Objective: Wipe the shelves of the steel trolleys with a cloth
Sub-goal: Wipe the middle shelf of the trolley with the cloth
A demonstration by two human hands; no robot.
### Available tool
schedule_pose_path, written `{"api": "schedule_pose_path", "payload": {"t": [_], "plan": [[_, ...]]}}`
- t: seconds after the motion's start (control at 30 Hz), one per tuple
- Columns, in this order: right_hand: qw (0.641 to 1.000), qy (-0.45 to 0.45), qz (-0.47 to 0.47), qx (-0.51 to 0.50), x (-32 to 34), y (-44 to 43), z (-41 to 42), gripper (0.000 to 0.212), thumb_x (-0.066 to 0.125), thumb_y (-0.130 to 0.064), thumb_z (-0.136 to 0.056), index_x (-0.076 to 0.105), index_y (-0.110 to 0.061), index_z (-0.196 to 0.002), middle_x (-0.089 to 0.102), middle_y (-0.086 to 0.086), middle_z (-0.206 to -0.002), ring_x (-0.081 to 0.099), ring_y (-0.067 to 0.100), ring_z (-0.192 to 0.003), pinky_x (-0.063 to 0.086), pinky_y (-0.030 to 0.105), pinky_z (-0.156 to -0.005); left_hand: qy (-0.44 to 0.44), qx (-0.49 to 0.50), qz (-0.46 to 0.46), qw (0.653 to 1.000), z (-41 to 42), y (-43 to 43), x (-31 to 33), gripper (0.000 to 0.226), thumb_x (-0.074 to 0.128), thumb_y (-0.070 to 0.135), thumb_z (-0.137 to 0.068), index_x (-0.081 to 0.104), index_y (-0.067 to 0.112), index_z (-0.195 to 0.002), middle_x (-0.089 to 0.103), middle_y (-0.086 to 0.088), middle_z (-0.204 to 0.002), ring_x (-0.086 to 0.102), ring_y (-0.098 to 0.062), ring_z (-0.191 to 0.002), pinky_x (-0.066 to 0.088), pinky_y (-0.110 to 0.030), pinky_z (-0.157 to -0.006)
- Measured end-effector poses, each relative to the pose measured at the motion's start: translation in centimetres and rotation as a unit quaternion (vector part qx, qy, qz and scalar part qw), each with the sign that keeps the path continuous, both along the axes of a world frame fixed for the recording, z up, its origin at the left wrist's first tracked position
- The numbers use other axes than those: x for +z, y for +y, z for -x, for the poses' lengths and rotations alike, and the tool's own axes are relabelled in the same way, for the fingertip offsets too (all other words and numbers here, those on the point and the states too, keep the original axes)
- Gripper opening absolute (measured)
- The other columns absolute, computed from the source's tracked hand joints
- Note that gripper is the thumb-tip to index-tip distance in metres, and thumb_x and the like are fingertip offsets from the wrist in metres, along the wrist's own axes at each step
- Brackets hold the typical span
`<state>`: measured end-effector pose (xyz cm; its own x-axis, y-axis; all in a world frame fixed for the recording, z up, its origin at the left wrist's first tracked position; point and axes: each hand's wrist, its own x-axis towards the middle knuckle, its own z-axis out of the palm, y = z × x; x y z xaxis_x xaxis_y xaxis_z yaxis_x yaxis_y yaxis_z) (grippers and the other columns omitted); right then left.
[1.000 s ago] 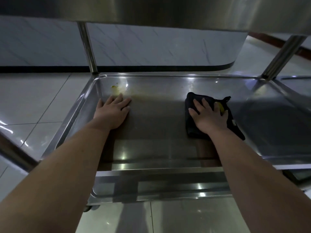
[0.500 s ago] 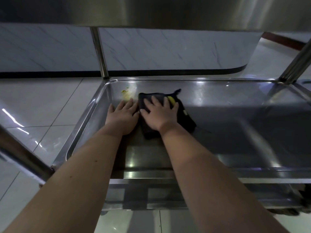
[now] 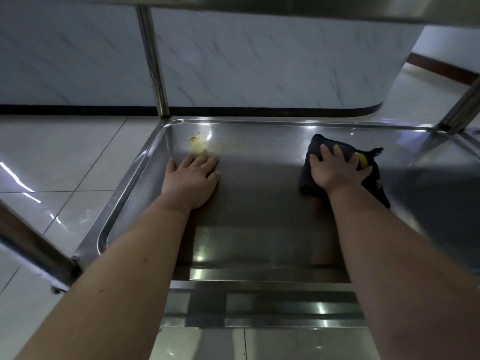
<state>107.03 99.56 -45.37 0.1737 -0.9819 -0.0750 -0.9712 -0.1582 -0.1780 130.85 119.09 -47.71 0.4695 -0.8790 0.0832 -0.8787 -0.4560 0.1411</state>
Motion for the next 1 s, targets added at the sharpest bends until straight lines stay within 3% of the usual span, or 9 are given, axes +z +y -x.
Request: {"api": "schedule_pose_path", "payload": {"t": [0.1,0.23,0.3,0.43,0.6,0.73,0.83,1.0], "plan": [[1.0,-0.01,0.006,0.014,0.0,3.3,-5.7,0.06,0.018,-0.057,-0.099,0.008,-0.039,-0.155,-0.002,-0.006,-0.165,-0.009,0.041,-0.148,-0.005,0.073,-0.108,0.002,0.001,-0.004,1.0,0.1,0.4,0.3,0.053,0.019,0.049,-0.101,0.012,0.04,-0.153,0.005,0.011,-0.163,0.002,-0.016,-0.15,-0.003,-0.054,-0.118],[0.974,-0.016,0.041,0.223,-1.0,10.6,-13.6,0.057,0.018,-0.058,-0.099,0.014,-0.041,-0.153,0.003,-0.009,-0.164,-0.006,0.036,-0.149,-0.007,0.071,-0.108,-0.001,0.003,-0.011,1.0,0.0,0.9,0.5,0.055,0.019,0.041,-0.102,0.006,0.034,-0.155,0.002,0.009,-0.163,0.0,-0.015,-0.15,-0.003,-0.052,-0.119],[0.964,-0.019,0.031,0.264,-1.0,11.8,-14.6,0.056,0.017,-0.059,-0.099,0.015,-0.043,-0.153,0.004,-0.011,-0.164,-0.006,0.032,-0.15,-0.006,0.068,-0.11,0.012,0.011,-0.013,1.0,-0.3,1.3,0.6,0.056,0.019,0.037,-0.102,0.001,0.032,-0.155,0.0,0.008,-0.163,-0.002,-0.013,-0.149,-0.003,-0.05,-0.119],[0.969,-0.01,0.014,0.245,-0.6,7.7,-9.9,0.056,0.019,-0.062,-0.098,0.015,-0.047,-0.152,0.001,-0.017,-0.163,-0.002,0.024,-0.15,0.0,0.062,-0.115,0.023,-0.002,-0.008,1.0,-0.2,1.2,0.6,0.051,0.017,0.041,-0.103,0.008,0.041,-0.153,0.003,0.008,-0.163,-0.001,-0.014,-0.15,-0.006,-0.049,-0.119],[0.997,0.001,-0.007,0.071,-0.2,2.1,0.2,0.061,0.02,-0.064,-0.097,0.009,-0.044,-0.153,0.0,-0.01,-0.164,-0.002,0.028,-0.15,0.002,0.062,-0.116,0.024,-0.006,-0.005,1.0,0.7,0.8,0.5,0.051,0.017,0.042,-0.102,0.013,0.041,-0.152,0.006,0.006,-0.163,0.001,-0.017,-0.15,-0.006,-0.051,-0.118],[1.0,0.003,-0.005,0.006,-0.1,4.4,-1.2,0.06,0.014,-0.061,-0.098,0.002,-0.043,-0.154,-0.005,-0.009,-0.164,-0.009,0.035,-0.149,-0.004,0.068,-0.112,0.028,-0.003,0.008,1.0,1.1,0.9,0.6,0.051,0.017,0.042,-0.102,0.011,0.041,-0.153,0.006,0.007,-0.163,0.002,-0.017,-0.15,-0.004,-0.052,-0.118],[0.996,0.001,0.003,0.091,-0.2,8.5,-6.2,0.06,0.014,-0.06,-0.099,0.004,-0.041,-0.154,-0.003,-0.008,-0.164,-0.009,0.039,-0.148,-0.003,0.071,-0.11,0.092,-0.007,0.073,0.993,0.8,1.7,0.7,0.05,0.014,0.045,-0.103,0.001,0.046,-0.152,0.003,0.011,-0.163,-0.002,-0.012,-0.149,-0.004,-0.047,-0.119],[0.969,-0.012,0.013,0.247,-1.1,15.7,-10.6,0.057,0.016,-0.058,-0.099,0.01,-0.041,-0.154,0.0,-0.009,-0.164,-0.01,0.037,-0.148,-0.007,0.068,-0.112,0.158,-0.001,0.14,0.977,0.1,2.5,0.7,0.048,0.014,0.044,-0.104,0.006,0.047,-0.152,0.003,0.016,-0.161,-0.005,-0.005,-0.148,-0.004,-0.042,-0.12]]}}
